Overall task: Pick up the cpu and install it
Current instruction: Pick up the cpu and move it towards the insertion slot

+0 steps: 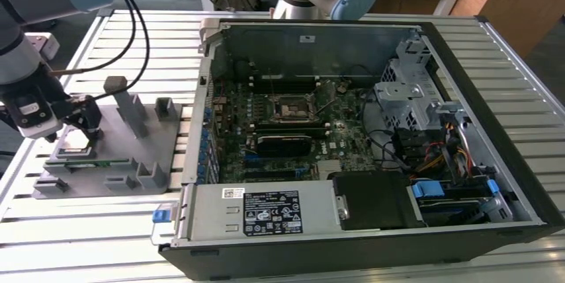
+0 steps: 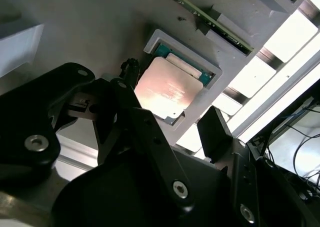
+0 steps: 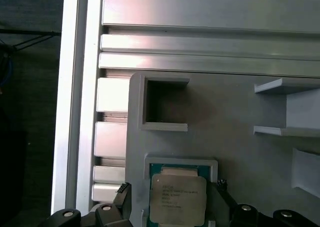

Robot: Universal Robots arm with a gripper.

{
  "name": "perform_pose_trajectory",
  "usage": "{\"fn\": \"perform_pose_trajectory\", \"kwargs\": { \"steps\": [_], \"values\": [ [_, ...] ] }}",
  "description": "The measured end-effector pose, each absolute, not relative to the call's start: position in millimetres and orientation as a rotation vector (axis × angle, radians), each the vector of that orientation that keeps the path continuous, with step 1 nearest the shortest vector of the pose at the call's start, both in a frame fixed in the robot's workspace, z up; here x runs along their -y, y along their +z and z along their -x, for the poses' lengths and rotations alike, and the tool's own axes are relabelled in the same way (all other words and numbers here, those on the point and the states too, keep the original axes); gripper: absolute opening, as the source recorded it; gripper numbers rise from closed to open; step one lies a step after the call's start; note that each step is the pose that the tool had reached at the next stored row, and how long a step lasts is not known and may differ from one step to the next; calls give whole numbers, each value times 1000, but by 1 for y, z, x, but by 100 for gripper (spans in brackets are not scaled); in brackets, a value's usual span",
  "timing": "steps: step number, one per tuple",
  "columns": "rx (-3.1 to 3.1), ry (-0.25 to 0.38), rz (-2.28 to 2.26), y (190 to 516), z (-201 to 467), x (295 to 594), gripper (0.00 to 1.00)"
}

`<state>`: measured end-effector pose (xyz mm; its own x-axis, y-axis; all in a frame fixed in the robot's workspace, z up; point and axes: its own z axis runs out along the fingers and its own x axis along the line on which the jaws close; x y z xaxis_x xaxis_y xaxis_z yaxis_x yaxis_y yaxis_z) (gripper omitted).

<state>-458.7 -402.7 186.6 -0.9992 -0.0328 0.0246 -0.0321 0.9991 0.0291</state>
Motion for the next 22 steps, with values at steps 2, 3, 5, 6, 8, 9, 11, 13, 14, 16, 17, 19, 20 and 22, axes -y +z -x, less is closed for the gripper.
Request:
{"fn": "perform_pose_trajectory", "kwargs": {
  "steps": [2,3,5,6,8,9,11,13,14,16,17,19,20,22],
  "values": [
    [3116,-42,-51,186,459,403,73],
    [3116,-40,-51,186,458,403,73],
    [3116,-34,-50,185,459,403,73],
    [3116,-28,-49,185,458,403,73],
    [3116,-11,-45,184,458,403,73],
    [3116,-8,-43,184,458,403,73],
    [3116,-7,-31,184,457,403,73],
    [3116,-7,-1,183,457,403,73],
    [3116,-6,10,183,457,403,73],
    [3116,0,20,183,456,403,73],
    [3116,5,22,183,455,403,73],
    [3116,14,23,183,454,402,73],
    [3116,16,23,183,454,402,73],
    [3116,17,23,183,454,401,73]
  ]
}}
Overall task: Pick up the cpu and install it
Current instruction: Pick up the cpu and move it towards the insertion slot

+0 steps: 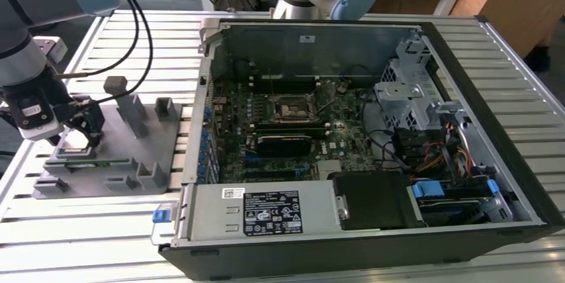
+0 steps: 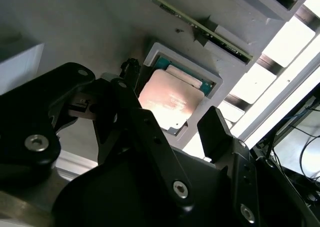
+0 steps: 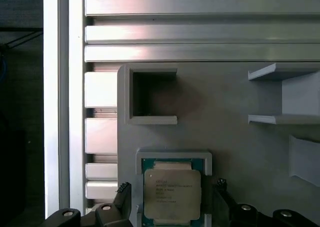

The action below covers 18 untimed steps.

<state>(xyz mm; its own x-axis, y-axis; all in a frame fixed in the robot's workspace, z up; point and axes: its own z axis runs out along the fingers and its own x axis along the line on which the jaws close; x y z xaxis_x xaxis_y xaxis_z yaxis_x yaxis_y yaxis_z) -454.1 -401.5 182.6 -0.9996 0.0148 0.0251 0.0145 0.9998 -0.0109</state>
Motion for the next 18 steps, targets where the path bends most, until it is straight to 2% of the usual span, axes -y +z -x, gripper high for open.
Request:
{"fn": "perform_pose_trajectory", "kwargs": {
  "steps": [5,6,7,8,18],
  "values": [
    [3116,17,23,183,454,401,72],
    [3116,17,23,183,454,401,66],
    [3116,17,23,183,454,401,66],
    [3116,17,23,183,454,401,59],
    [3116,17,21,184,454,401,59]
  ]
}}
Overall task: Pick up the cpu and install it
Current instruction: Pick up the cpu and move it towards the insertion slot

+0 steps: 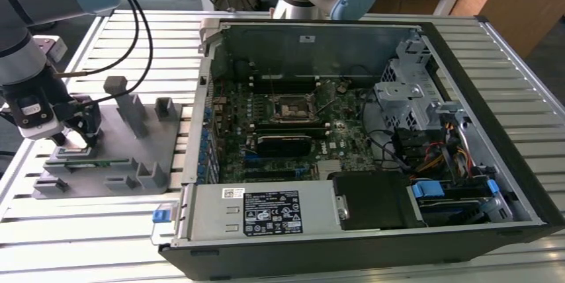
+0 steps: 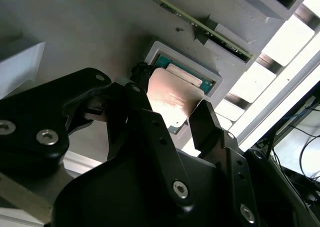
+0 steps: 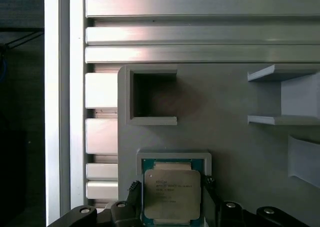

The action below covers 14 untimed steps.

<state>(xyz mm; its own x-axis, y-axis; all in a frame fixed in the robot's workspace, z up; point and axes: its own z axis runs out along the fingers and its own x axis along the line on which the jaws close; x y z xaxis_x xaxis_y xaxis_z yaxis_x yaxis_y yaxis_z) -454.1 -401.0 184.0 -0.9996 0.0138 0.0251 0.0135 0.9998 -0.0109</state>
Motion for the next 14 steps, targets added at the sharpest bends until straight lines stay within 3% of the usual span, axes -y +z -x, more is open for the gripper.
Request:
{"fn": "perform_pose_trajectory", "kwargs": {
  "steps": [14],
  "values": [
    [3116,17,11,184,455,401,59]
  ]
}}
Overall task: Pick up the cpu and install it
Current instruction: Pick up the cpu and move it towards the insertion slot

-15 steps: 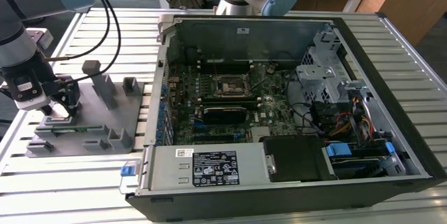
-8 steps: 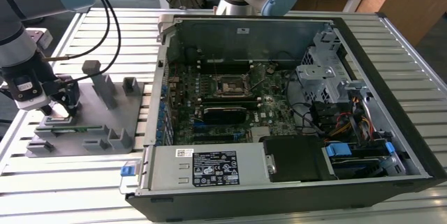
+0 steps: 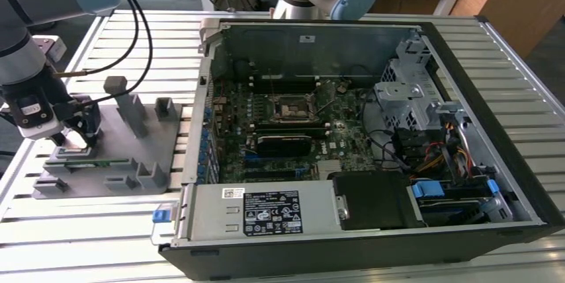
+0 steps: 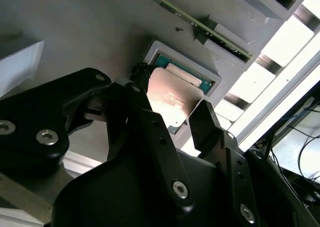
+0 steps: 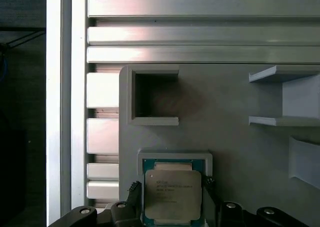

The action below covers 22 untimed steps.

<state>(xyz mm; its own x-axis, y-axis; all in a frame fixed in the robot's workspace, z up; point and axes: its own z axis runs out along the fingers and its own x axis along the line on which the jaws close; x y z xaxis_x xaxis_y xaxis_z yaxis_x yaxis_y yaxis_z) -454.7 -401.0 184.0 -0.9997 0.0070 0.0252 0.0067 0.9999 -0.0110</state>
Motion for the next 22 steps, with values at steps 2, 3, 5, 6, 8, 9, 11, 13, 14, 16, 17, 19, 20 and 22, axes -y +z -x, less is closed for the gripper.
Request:
{"fn": "perform_pose_trajectory", "kwargs": {
  "steps": [2,3,5,6,8,9,11,13,14,16,17,19,20,22],
  "values": [
    [3116,17,11,184,455,401,58],
    [3116,17,11,184,455,401,54],
    [3116,17,11,184,455,401,54],
    [3116,17,11,184,455,401,54],
    [3116,17,11,185,455,401,54],
    [3116,17,11,186,455,401,54],
    [3116,17,11,189,455,401,54],
    [3116,17,11,191,455,401,54],
    [3116,17,11,192,455,401,54],
    [3116,17,11,194,455,401,54],
    [3116,17,11,195,455,401,54],
    [3116,17,11,197,455,401,54],
    [3116,18,11,199,455,401,54],
    [3117,21,11,201,455,401,54]
  ]
}}
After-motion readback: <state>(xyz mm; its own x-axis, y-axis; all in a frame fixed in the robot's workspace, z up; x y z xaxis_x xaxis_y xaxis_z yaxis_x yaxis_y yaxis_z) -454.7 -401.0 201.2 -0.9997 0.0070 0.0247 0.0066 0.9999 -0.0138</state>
